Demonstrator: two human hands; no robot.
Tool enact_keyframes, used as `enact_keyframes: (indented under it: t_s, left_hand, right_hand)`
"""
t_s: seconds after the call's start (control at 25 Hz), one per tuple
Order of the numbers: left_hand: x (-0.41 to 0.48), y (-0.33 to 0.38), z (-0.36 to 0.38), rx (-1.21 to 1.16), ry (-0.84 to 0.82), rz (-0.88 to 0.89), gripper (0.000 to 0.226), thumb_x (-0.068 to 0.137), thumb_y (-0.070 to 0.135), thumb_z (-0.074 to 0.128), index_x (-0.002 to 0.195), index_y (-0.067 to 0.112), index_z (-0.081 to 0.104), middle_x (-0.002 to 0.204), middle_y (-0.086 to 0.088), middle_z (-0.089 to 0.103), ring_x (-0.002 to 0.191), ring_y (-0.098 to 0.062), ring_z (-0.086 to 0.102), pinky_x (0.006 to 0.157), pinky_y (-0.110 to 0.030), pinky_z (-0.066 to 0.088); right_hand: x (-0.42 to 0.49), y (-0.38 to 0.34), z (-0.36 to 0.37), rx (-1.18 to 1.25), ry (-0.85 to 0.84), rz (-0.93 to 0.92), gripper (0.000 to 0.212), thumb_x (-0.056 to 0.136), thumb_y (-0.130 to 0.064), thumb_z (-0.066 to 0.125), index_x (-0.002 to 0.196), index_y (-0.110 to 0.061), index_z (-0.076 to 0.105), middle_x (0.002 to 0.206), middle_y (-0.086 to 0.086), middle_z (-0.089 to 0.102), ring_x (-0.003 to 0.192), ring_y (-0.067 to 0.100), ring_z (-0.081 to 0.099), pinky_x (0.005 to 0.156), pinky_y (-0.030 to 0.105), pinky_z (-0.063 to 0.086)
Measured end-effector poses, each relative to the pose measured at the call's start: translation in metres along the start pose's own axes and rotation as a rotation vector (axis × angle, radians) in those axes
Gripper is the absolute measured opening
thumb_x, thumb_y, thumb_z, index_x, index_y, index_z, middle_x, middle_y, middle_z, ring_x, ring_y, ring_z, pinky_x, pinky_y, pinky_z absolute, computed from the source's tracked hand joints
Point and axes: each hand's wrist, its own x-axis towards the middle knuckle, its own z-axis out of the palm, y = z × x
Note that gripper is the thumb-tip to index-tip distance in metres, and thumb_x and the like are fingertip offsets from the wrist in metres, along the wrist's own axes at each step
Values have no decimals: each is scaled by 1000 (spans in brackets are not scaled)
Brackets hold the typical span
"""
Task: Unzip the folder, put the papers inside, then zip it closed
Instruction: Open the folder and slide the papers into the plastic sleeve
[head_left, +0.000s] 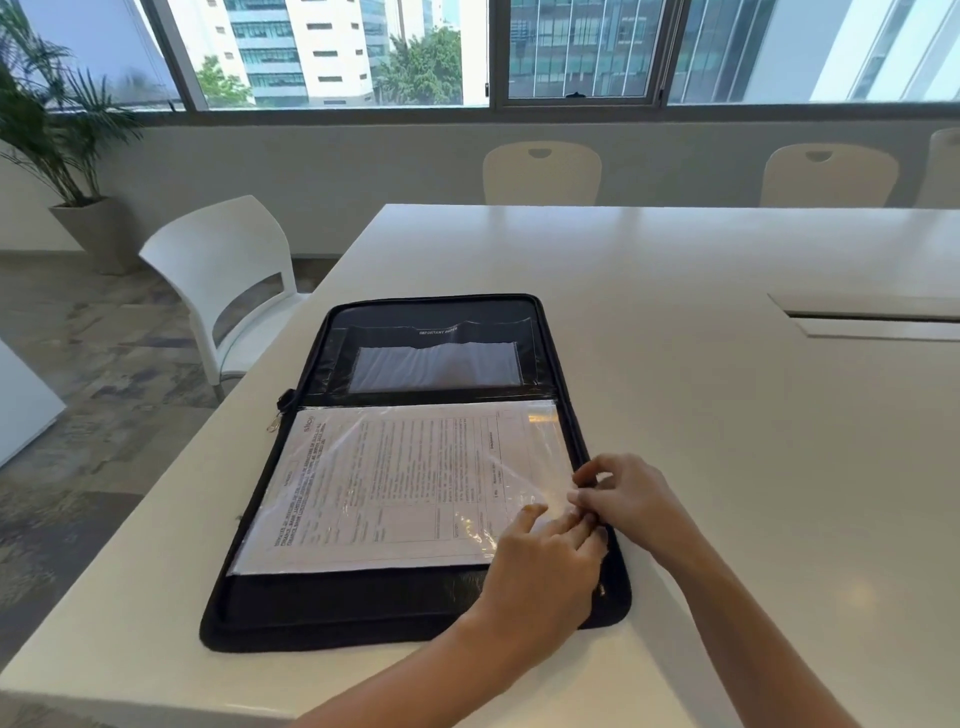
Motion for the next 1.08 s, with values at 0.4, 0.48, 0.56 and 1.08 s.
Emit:
enact_keyframes:
  t_s: [0.4, 0.48, 0.56, 1.08]
  left_hand:
    - [8, -130, -43, -203, 121, -466, 17, 93, 30, 62, 104, 23, 74, 75, 8, 74, 57, -8, 64, 77, -29, 55]
    - [6, -185, -44, -138, 93, -653, 22, 94, 28, 61, 111, 18, 71, 93, 1, 76, 74, -14, 69, 82, -40, 56]
    - [0, -235, -43, -18, 36, -811, 26, 95, 30, 59, 112, 13, 69, 103, -8, 73, 90, -26, 67, 87, -46, 53]
    - [-35, -357, -53, -248, 96, -1431, 44, 87, 32, 70, 104, -5, 57, 108, -25, 65, 105, -42, 60, 85, -45, 46]
  right_hand:
    - [-73, 27, 8, -265, 88, -44, 35, 82, -41, 69, 113, -27, 57, 87, -15, 54, 77, -2, 51, 60, 11, 36]
    - [-69, 30, 11, -248, 123, -33, 30, 85, -32, 68, 113, -25, 59, 87, -13, 56, 79, 2, 53, 67, 18, 43]
    - [-60, 34, 9, -238, 184, -16, 27, 86, -25, 68, 112, -24, 63, 87, -10, 57, 77, 3, 53, 65, 16, 42]
    - [93, 36, -30, -347, 505, 16, 18, 86, -11, 64, 99, -14, 75, 99, 20, 69, 97, 38, 60, 82, 37, 47]
